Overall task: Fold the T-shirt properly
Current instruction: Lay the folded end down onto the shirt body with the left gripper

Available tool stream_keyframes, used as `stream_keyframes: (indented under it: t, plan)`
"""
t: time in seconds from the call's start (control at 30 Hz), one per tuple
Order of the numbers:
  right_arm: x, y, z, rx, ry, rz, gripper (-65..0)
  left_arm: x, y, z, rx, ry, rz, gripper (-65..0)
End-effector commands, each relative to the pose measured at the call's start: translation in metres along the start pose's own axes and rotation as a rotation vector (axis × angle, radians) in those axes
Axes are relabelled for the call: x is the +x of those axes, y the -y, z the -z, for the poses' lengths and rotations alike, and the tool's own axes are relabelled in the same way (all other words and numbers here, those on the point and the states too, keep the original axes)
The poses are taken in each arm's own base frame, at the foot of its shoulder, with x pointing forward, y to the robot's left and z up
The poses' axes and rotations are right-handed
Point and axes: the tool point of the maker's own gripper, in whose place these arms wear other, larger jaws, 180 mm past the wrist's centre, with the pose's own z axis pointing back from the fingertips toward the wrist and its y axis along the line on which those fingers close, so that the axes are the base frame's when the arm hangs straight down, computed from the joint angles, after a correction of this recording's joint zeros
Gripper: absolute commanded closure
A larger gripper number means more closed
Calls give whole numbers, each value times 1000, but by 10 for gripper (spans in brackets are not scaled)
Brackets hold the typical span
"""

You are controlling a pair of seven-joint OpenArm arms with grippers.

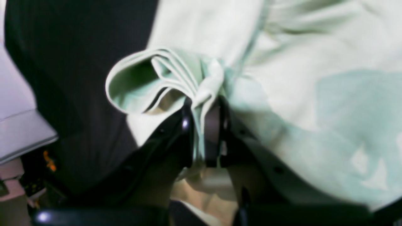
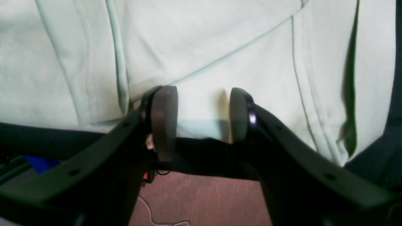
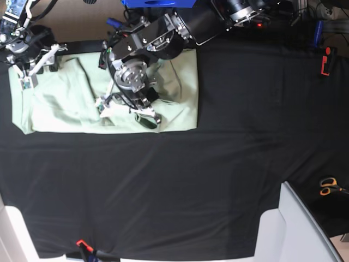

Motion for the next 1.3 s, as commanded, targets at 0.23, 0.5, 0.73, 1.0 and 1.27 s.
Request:
stream_keyframes:
  t: [0.23,0.5,0.73,1.0,1.27]
  plan:
    - [10,5,-2,-7,32,-8,-264,23,-15,-6,36,54,-18,0]
    - [11,5,-2,-8,35,-8,-264,24,-19,-5,44,57,-17,0]
    - [11,5,-2,-8,35,-8,-264,33,-23,-4,14,72,-2,0]
    - [11,5,-2,-8,35,-8,-264,44,-5,-12,-42,112,38,0]
    - [11,5,-2,-8,35,-8,-264,44,-1,-12,-38,115,61,0]
